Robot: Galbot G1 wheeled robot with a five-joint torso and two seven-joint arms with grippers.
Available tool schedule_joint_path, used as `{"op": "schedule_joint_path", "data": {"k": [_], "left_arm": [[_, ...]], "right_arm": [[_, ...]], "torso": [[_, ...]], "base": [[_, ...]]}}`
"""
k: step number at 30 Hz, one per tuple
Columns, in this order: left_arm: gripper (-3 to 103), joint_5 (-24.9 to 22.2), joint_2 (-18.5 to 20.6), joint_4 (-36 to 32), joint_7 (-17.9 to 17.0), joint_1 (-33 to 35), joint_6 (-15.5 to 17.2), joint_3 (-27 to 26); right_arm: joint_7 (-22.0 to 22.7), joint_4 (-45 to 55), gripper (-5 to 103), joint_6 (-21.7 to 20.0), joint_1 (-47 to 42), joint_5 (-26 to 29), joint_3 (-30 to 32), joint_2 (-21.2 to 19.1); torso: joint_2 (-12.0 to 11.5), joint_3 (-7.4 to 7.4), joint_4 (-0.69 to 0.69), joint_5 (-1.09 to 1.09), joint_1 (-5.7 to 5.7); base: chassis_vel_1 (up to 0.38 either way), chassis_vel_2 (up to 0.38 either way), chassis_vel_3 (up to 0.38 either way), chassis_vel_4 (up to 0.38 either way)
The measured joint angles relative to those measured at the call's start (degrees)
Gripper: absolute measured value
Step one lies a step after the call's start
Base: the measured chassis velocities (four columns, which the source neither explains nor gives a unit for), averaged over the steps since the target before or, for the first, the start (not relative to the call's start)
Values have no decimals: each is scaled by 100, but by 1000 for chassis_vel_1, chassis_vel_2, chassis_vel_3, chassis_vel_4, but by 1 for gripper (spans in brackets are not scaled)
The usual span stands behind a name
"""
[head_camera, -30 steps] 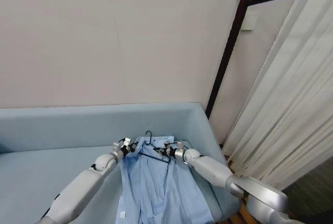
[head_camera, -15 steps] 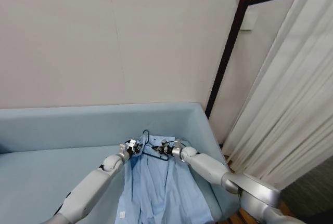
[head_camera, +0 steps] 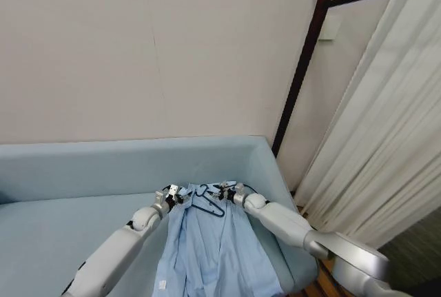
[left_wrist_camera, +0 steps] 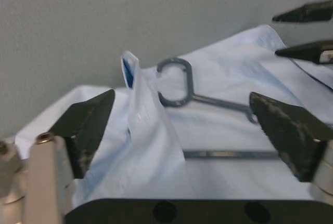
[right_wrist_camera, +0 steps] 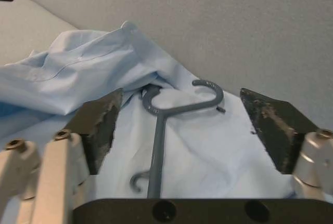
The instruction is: Pick up the clothes from the sofa and hang them on the clothes hanger.
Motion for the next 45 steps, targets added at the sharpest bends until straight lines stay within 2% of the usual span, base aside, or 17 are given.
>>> {"op": "schedule_joint_path", "data": {"k": [1, 2, 4, 6, 8, 11, 12, 15, 16, 18, 21, 27, 34, 35, 40, 43, 45], "left_arm": [[89, 47, 24, -97, 0, 155, 25, -73], [94, 100, 52, -205, 0, 349, 48, -166], [98, 146, 80, -332, 1, 591, 58, -275], [100, 219, 95, -501, -46, 990, 55, -424], [100, 239, 91, -563, -94, 1143, 51, -466], [100, 245, -38, -807, -466, 1652, 46, -575], [100, 245, -38, -807, -466, 1652, 46, -575], [100, 143, -233, -1082, -1005, 2097, 78, -722], [100, 143, -233, -1082, -1005, 2097, 78, -722], [100, 17, -419, -1203, -1495, 2306, 79, -877], [100, -158, -641, -1285, -1847, 2522, 82, -1172], [100, -304, -750, -1174, -1796, 2660, 147, -1377], [100, -317, -867, -706, -1490, 2507, 179, -1277], [103, -313, -876, -649, -1429, 2469, 175, -1260], [93, -291, -916, -482, -1227, 2346, 142, -1186], [82, -285, -928, -453, -1190, 2319, 140, -1141], [82, -285, -928, -444, -1186, 2315, 142, -1132]], "right_arm": [[116, 244, 79, -113, -95, 0, 47, -129], [268, 543, 84, -234, -223, 16, 108, -286], [441, 884, 84, -365, -404, 51, 193, -456], [660, 1324, 94, -553, -687, 91, 357, -687], [731, 1497, 98, -598, -806, 102, 432, -781], [872, 1816, 100, -653, -1118, 115, 704, -998], [872, 1816, 100, -653, -1118, 115, 704, -998], [905, 1882, 100, -656, -1214, 136, 778, -1047], [905, 1882, 100, -656, -1214, 136, 778, -1047], [912, 1910, 100, -656, -1262, 135, 804, -1065], [931, 1955, 100, -665, -1314, 135, 818, -1092], [932, 2019, 100, -672, -1348, 161, 825, -1143], [923, 2070, 100, -681, -1346, 223, 802, -1197], [915, 2070, 100, -681, -1346, 225, 798, -1201], [904, 2044, 100, -676, -1349, 224, 796, -1204], [892, 2020, 100, -665, -1356, 218, 796, -1208], [885, 2009, 100, -659, -1356, 217, 796, -1207]], "torso": [[1, 0, 0, 0, 0], [1, 0, 0, -1, 0], [0, 0, 0, 1, -1], [1, 0, 1, 1, -1], [1, 0, 2, 0, -1], [1, 0, -2, 0, -1], [1, 0, -2, 0, -1], [1, -1, 1, 1, -1], [1, -1, 1, 1, -1], [1, 0, 2, 0, -1], [1, 0, 1, 0, -1], [1, 0, 1, 0, -1], [1, 0, 1, 0, 0], [1, 1, 1, 1, -1], [1, 0, 4, 2, -1], [1, 0, 3, 3, -1], [1, 1, 3, 2, -1]], "base": [[0, 0, 0, 0], [0, 0, 0, 0], [0, 0, 0, 0], [0, 0, 0, 0], [0, 0, 0, 0], [0, 0, 0, 0], [0, 0, 0, 0], [0, 0, 0, 0], [0, 0, 0, 0], [0, 0, 0, 0], [0, 0, 0, 0], [0, 0, 0, 0], [0, 0, 0, 0], [0, 0, 0, 0], [0, 0, 0, 0], [0, 0, 0, 0], [0, 0, 0, 0]]}}
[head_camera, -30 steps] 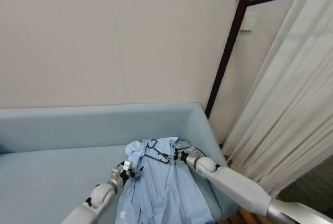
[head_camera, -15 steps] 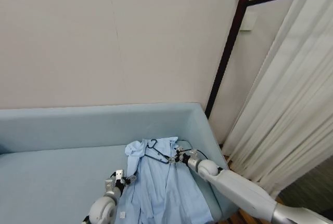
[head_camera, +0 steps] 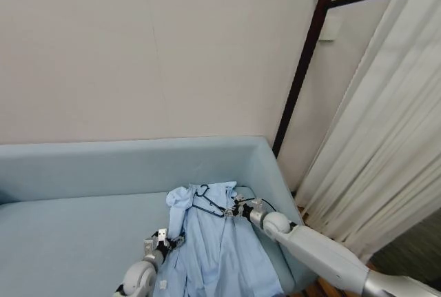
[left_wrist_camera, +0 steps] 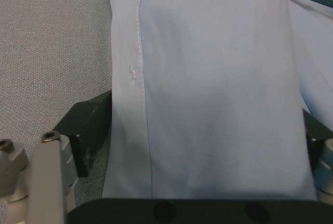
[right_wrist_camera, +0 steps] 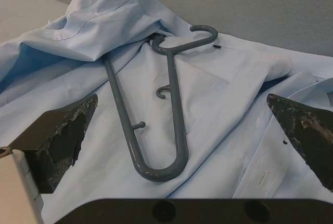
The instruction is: Pick up the clothes from the sofa and hang them on the clothes hanger.
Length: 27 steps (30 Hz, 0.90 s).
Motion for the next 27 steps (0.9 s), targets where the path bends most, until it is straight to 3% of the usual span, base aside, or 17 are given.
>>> {"op": "schedule_joint_path", "data": {"k": [4, 6, 13, 15, 19, 20, 21, 25, 27], "left_arm": [[68, 1, 2, 45, 36, -13, 1, 14], [68, 2, 9, 32, 48, -6, 2, 15], [46, 23, 42, -187, 80, 142, 6, 30], [46, 25, 41, -225, 80, 176, 7, 30], [27, 40, 43, -338, 78, 298, 19, 19], [27, 40, 43, -338, 78, 298, 19, 19], [27, 55, 48, -374, 60, 329, 22, 13], [6, 123, 114, -753, -264, 565, 135, -33], [2, 136, 134, -975, -432, 695, 203, -71]], "right_arm": [[-4, -56, 100, 12, 9, 0, 0, 37], [-4, -69, 100, 14, 12, 0, 0, 46], [28, -121, 100, 28, 5, -9, 0, 89], [39, -123, 100, 31, 5, -12, 0, 91], [63, -116, 100, 31, 7, -12, 9, 82], [63, -116, 100, 31, 7, -12, 9, 82], [68, -104, 100, 31, 9, -11, 15, 74], [78, -31, 100, 21, 12, -8, 34, 6], [79, -1, 100, 19, 9, -7, 42, -25]], "torso": [[0, 0, -1, 0, 0], [0, 0, -1, -1, 0], [0, 0, -5, -5, 2], [0, 1, -5, -5, 2], [-1, 1, -5, -6, 2], [-1, 1, -5, -6, 2], [0, 0, -5, -6, 2], [0, 1, -4, -6, 2], [0, 0, -4, -4, 2]], "base": [[0, 0, 0, 0], [0, 0, 0, 0], [0, 0, 0, 0], [0, 0, 0, 0], [0, 0, 0, 0], [0, 0, 0, 0], [0, 0, 0, 0], [0, 0, 0, 0], [0, 0, 0, 0]]}}
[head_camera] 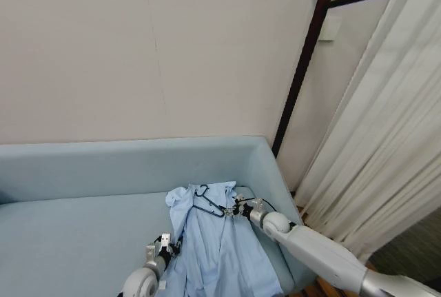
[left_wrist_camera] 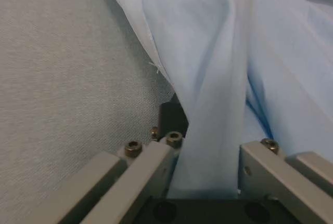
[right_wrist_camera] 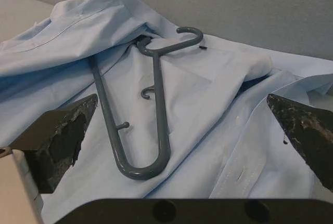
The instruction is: Pick up the clothes from the sofa and hang them on the clothes hanger.
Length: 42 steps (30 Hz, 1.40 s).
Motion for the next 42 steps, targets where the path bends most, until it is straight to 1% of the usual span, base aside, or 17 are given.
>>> {"op": "schedule_joint_path", "data": {"k": [2, 3, 6, 7, 10, 13, 18, 19, 20, 23, 25, 28, 30, 35, 37, 40, 42], "left_arm": [[1, 10, 13, -425, -396, 277, 184, -31], [1, 10, 13, -425, -396, 277, 184, -31], [0, 54, -32, -867, -784, 655, 395, -62], [0, 54, -32, -867, -784, 655, 395, -62], [0, 129, -102, -1093, -1009, 968, 539, -96], [0, 150, -127, -1172, -1143, 1092, 655, -84], [0, 134, -208, -1204, -1390, 1122, 839, -66], [-2, 133, -220, -1169, -1422, 1084, 838, -66], [-2, 133, -220, -1169, -1422, 1084, 838, -66], [11, 160, -200, -1066, -1430, 865, 561, -70], [11, 166, -174, -1065, -1416, 778, 517, -92], [28, 144, -61, -1141, -1415, 613, 537, -210], [28, 131, -6, -1179, -1417, 587, 574, -265], [55, 129, 221, -1245, -1436, 551, 658, -471], [55, 131, 273, -1245, -1438, 530, 658, -491], [71, 132, 417, -1263, -1438, 454, 660, -526], [71, 132, 437, -1271, -1438, 443, 661, -530]], "right_arm": [[-3, 38, 100, -2, -8, 0, 3, -64], [-3, 38, 100, -2, -8, 0, 3, -64], [-39, 69, 100, -2, -8, 0, 12, -124], [-39, 69, 100, -2, -8, 0, 12, -124], [-78, 91, 100, -2, -7, 0, 22, -155], [-101, 99, 100, -3, -11, -1, 24, -159], [-125, 105, 100, -11, -45, -6, 52, -156], [-125, 112, 100, -19, -57, -3, 65, -147], [-125, 112, 100, -19, -57, -3, 65, -147], [-6, 112, 100, -58, -130, -2, 146, -45], [47, 125, 100, -71, -163, -4, 176, -9], [233, 235, 100, -136, -260, -60, 243, 99], [305, 260, 100, -150, -288, -81, 254, 159], [531, 259, 100, -234, -329, -187, 259, 484], [563, 260, 100, -267, -329, -203, 256, 540], [607, 263, 100, -357, -332, -277, 218, 657], [617, 261, 100, -366, -336, -296, 199, 674]], "torso": [[0, 0, 1, 0, 0], [0, 0, 1, 0, 0], [0, 0, 1, 1, 0], [0, 0, 1, 1, 0], [0, 0, 2, 1, -1], [0, 0, 2, 2, -1], [0, 0, 1, 2, -1], [0, 0, 2, 2, -1], [0, 0, 2, 2, -1], [0, 0, 2, 1, -2], [0, 0, 1, 1, -1], [0, 0, -1, 1, -1], [0, 0, 0, 1, -1], [0, 0, 3, 1, -2], [0, 0, 3, 1, -1], [0, 0, 2, 0, -1], [0, 0, 2, 0, -1]], "base": [[0, 0, 0, 0], [0, 0, 0, 0], [0, 0, 0, 0], [0, 0, 0, 0], [0, 0, 0, 0], [0, 0, 0, 0], [0, 0, 0, 0], [0, 0, 0, 0], [0, 0, 0, 0], [0, 0, 0, 0], [0, 0, 0, 0], [0, 0, 0, 0], [0, 0, 0, 0], [0, 0, 0, 0], [0, 0, 0, 0], [0, 0, 0, 0], [0, 0, 0, 0]]}}
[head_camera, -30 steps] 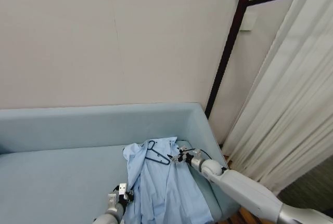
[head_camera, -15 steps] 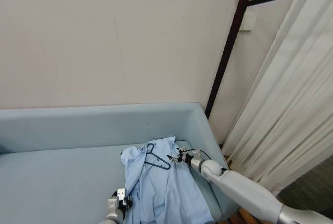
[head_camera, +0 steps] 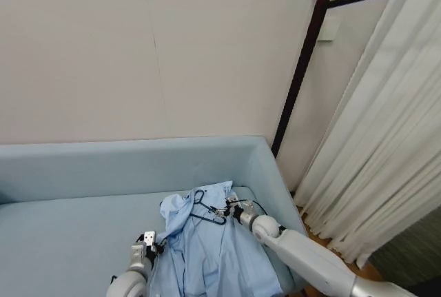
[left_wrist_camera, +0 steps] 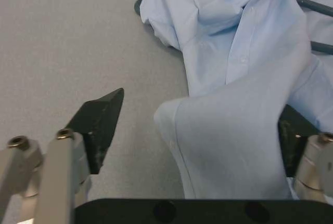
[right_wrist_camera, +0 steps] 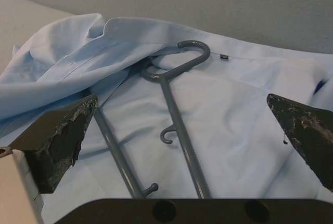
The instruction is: Pick up the clothes from the sofa and hang them on the clothes hanger.
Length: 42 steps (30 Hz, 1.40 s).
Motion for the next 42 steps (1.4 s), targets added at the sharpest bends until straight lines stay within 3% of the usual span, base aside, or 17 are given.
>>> {"op": "schedule_joint_path", "data": {"k": [4, 6, 8, 9, 11, 15, 20, 22, 29, 32, 42], "left_arm": [[93, -3, 115, -152, 2, 25, 67, -57], [98, -3, 119, -182, 4, 54, 80, -68], [99, 3, 122, -191, 6, 68, 84, -75], [100, 6, 122, -185, 8, 53, 84, -75], [100, 8, 124, -178, 7, 26, 84, -75], [100, 4, 190, -168, 8, -112, 83, -30], [100, -9, 230, -146, 12, -208, 81, 3], [100, -22, 252, -121, 23, -277, 78, 27], [100, -109, 261, -50, 34, -462, 76, 125], [100, -130, 259, -2, 44, -559, 75, 181], [100, -115, 248, 211, 261, -819, 59, 343]], "right_arm": [[51, -28, 94, -13, -97, -158, -165, 45], [54, -29, 91, -15, -118, -172, -191, 51], [54, -112, 82, -16, -131, -192, -238, 94], [55, -193, 76, -16, -131, -205, -256, 129], [54, -278, 76, -16, -126, -216, -266, 168], [29, -627, 58, -8, -39, -209, -298, 307], [-20, -875, 48, 33, 10, -256, -350, 370], [-60, -967, 37, 59, 20, -297, -382, 376], [-94, -1086, 27, 89, 72, -338, -432, 393], [-125, -1138, 10, 112, 120, -389, -529, 386], [-168, -1194, 7, 217, 284, -541, -722, 337]], "torso": [[0, 0, -2, 1, 0], [0, 0, -1, 1, 0], [0, 0, 0, 1, 0], [0, 0, 0, 0, 0], [0, 0, 0, 1, 0], [0, 0, 0, 1, 0], [0, 0, 0, 1, 0], [0, 0, 0, 1, 0], [0, 0, 0, 2, 0], [0, 0, 0, 2, 1], [0, 1, 0, 2, 0]], "base": [[0, 0, 0, 0], [0, 0, 0, 0], [0, 0, 0, 0], [0, 0, 0, 0], [0, 0, 0, 0], [0, 0, 0, 0], [0, 0, 0, 0], [0, 0, 0, 0], [0, 0, 0, 0], [0, 0, 0, 0], [0, 0, 0, 0]]}}
